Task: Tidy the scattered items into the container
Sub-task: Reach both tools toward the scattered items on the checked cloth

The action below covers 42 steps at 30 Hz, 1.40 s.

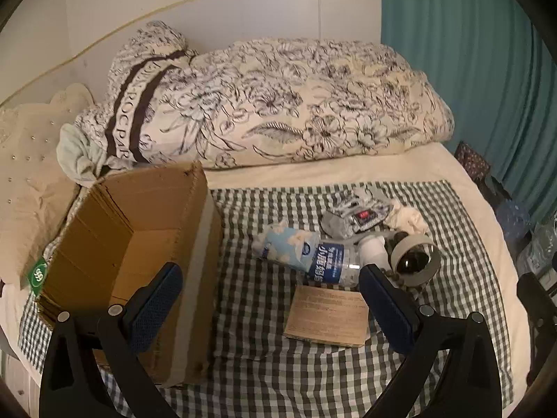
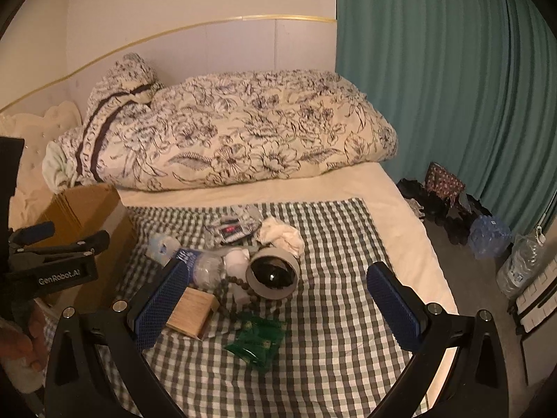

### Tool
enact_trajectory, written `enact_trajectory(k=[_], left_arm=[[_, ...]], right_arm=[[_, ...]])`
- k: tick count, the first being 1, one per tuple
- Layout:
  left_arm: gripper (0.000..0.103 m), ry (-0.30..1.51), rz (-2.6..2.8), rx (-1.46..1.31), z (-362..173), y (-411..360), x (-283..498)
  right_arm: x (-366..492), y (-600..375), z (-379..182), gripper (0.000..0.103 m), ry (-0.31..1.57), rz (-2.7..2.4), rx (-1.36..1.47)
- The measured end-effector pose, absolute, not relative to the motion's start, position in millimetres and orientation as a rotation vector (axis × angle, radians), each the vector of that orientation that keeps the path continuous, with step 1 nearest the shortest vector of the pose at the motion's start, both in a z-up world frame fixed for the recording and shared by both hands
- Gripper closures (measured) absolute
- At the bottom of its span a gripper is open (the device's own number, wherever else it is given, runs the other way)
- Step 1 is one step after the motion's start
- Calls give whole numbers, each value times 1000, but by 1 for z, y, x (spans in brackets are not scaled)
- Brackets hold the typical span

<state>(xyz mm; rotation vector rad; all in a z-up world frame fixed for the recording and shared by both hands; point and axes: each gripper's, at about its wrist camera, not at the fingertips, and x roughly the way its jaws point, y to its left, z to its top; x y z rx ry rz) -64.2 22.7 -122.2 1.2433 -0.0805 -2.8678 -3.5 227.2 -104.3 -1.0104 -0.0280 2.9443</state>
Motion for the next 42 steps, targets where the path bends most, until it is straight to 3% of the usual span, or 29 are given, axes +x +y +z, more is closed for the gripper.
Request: enact_trajectory(k=[32, 42], left_arm=[[0, -113, -2868, 1648, -230, 41, -95], [0, -9, -2806, 1789, -259, 34, -113]], right_arm=[[-22, 224, -210, 0, -81, 2872, -1312], [-29, 222, -232, 0, -76, 2864, -1383]])
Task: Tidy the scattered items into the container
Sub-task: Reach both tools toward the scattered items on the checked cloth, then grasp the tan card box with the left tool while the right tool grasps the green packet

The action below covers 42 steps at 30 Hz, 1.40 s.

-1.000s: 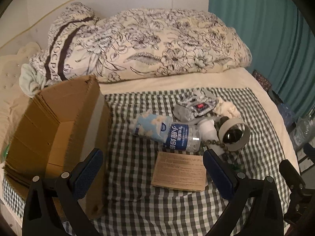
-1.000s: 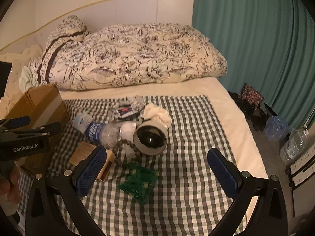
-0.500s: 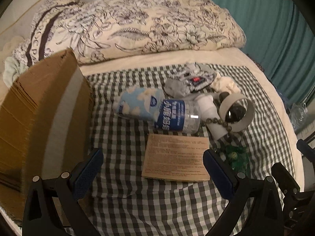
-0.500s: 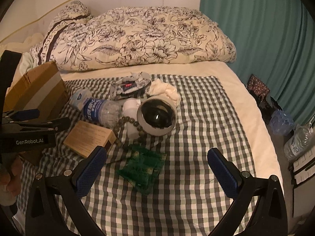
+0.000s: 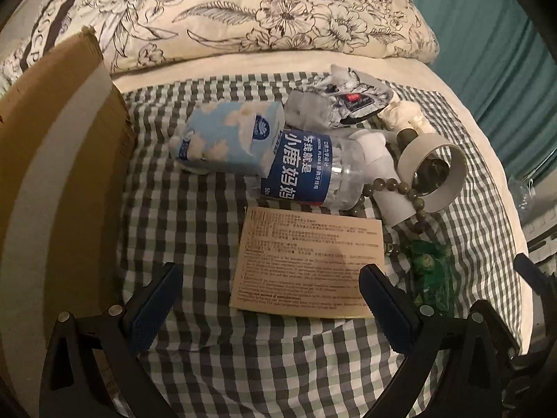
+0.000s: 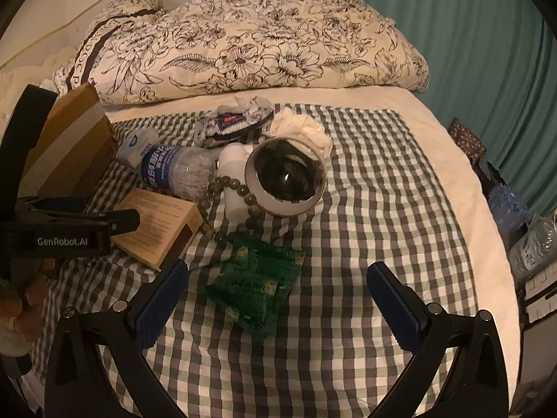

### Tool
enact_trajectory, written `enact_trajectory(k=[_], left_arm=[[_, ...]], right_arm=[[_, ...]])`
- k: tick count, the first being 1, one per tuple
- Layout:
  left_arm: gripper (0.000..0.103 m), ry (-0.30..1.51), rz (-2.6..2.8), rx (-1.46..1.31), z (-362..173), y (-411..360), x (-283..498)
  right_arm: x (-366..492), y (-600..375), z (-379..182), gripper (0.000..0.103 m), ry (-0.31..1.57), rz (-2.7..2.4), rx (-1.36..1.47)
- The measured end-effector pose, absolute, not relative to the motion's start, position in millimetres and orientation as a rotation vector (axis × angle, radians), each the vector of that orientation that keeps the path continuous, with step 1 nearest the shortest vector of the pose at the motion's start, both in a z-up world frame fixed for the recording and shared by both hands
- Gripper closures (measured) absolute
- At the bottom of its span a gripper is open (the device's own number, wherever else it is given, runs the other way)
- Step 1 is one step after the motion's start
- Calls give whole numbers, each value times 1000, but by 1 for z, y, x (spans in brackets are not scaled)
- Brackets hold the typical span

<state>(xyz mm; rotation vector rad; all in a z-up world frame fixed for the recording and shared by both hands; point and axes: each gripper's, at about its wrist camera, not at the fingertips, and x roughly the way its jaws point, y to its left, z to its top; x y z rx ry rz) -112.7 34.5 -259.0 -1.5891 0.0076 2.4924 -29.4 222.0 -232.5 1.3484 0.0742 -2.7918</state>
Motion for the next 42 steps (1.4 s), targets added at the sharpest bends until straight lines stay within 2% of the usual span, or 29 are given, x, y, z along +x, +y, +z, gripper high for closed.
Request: enact_trajectory(k=[6, 17, 19, 21, 25, 28, 29, 30, 32, 42], left_arm=[[0, -21, 2419, -1647, -274, 37, -120], [0, -190, 2263, -1700, -290, 36, -126], [2, -179, 2253, -1699, -289, 41, -121], [3, -135, 2265, -1683, -286, 45, -116], [8, -119, 2262, -1672, -283, 48, -111], [17, -138, 2275, -1661, -280, 46, -111], [21, -139, 2281, -1655, -279, 46, -111], [23, -138, 2290, -1646, -276, 44, -110], [33, -137, 2305, -1625, -271, 40, -106], [61, -82, 2335, -1535, -243, 40, -92]], right_arm=[[-35, 219, -245, 0, 63, -2757, 1356], [-55, 210, -273, 1, 89, -2696, 1425], [-57, 208, -277, 10, 103, -2686, 1446], [-60, 209, -282, 39, 97, -2660, 1487], [-60, 215, -288, 40, 50, -2634, 1517], [-55, 218, -284, 51, 17, -2639, 1501], [-54, 219, -282, 62, 13, -2640, 1491], [-52, 219, -280, 66, 12, -2640, 1487], [-51, 220, -278, 68, 13, -2638, 1494], [-40, 233, -269, 75, -86, -2660, 1492]])
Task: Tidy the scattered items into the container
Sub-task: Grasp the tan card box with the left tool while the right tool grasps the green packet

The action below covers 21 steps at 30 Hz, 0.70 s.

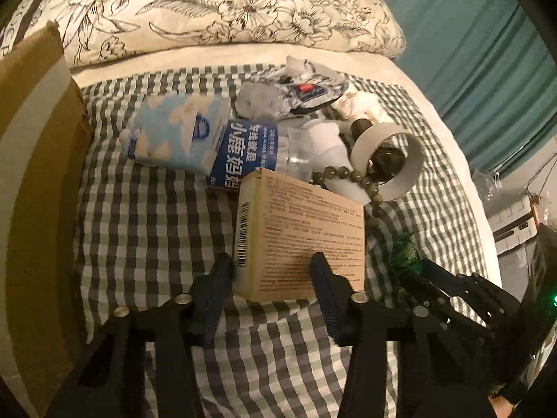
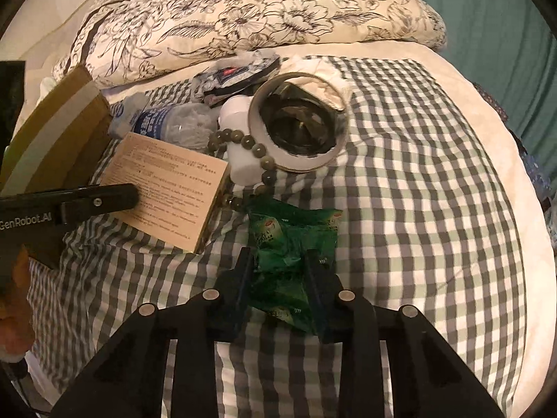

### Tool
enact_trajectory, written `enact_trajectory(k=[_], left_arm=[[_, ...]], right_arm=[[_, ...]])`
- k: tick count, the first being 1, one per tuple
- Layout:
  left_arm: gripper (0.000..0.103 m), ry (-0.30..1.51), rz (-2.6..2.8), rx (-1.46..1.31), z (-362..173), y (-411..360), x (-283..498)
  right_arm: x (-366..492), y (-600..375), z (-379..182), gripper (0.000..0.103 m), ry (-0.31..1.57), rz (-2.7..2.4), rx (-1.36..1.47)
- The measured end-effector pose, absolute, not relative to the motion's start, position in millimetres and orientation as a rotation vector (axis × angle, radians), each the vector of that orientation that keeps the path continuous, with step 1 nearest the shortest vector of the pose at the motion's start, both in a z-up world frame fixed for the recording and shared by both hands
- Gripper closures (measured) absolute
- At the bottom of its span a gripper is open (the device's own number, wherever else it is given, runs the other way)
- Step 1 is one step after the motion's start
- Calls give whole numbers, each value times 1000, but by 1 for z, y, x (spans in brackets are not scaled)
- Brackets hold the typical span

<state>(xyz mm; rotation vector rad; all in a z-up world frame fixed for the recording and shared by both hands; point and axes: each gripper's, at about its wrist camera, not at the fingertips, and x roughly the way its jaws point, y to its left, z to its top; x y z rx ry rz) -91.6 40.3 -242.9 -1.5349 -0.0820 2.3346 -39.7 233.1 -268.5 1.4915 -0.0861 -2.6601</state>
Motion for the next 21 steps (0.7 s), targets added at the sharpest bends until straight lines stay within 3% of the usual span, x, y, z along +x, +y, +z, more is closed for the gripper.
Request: enact_trajectory(k=[17, 21], left_arm=[[93, 149, 2139, -1590, -255, 51, -35], [93, 197, 2140, -1513, -234, 48, -18]], right_arm=[[-27, 254, -250, 75, -164, -2729, 1462], [-26, 252, -248, 75, -164, -2736, 1451]])
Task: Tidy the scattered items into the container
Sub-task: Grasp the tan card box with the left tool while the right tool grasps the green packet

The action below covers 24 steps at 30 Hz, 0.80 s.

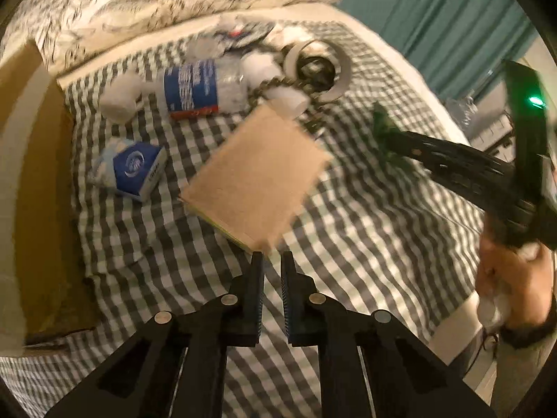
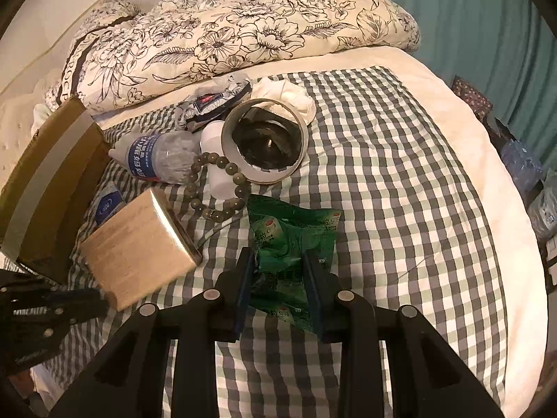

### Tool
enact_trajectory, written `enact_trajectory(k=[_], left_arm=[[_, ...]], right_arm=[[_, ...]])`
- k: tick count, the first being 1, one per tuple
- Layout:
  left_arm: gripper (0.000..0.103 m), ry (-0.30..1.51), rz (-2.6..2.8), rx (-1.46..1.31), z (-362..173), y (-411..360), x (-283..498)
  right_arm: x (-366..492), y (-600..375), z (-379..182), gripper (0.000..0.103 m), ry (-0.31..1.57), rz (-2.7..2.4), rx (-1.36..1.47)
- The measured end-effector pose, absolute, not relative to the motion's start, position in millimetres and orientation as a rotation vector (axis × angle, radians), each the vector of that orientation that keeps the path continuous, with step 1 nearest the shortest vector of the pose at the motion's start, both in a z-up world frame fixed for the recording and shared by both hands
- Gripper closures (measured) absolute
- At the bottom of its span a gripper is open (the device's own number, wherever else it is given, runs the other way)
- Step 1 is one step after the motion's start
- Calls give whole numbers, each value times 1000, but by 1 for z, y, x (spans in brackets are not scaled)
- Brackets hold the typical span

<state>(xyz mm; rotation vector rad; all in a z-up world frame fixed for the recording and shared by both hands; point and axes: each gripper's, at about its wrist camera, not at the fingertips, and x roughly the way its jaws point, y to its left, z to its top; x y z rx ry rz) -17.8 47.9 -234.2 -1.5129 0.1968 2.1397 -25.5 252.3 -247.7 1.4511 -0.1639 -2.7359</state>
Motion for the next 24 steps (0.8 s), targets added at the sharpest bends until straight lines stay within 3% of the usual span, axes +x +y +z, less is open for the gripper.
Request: enact_trajectory(k=[3, 4, 6, 7, 8, 10, 13, 18, 24], left_arm=[[92, 215, 2193, -1448, -218, 41, -18], [83, 216, 2208, -1435, -215, 41, -22], [48, 230, 2213, -1421, -215, 42, -32], [24, 241, 2215, -1411, -216, 42, -37], [20, 244, 2216, -1393, -217, 43, -41], [19, 272, 2224, -1342, -216, 44, -46], [5, 356, 2186, -1330, -228, 51, -57], [5, 457, 2137, -1339, -257, 67, -69], [8, 447, 2117, -1393, -284, 73, -84]], right_arm=[[-25, 253, -246, 75, -170, -2743, 1443], [-25, 253, -245, 75, -173, -2743, 1441], [-25, 252, -244, 75, -174, -2743, 1440], [-25, 251, -244, 75, -172, -2742, 1440], [-25, 249, -243, 75, -168, -2741, 1440], [-24, 248, -241, 75, -160, -2742, 1437], [-23, 248, -238, 75, -155, -2748, 1433], [-22, 247, -235, 75, -155, -2758, 1429], [-20, 243, -229, 75, -137, -2766, 1432]])
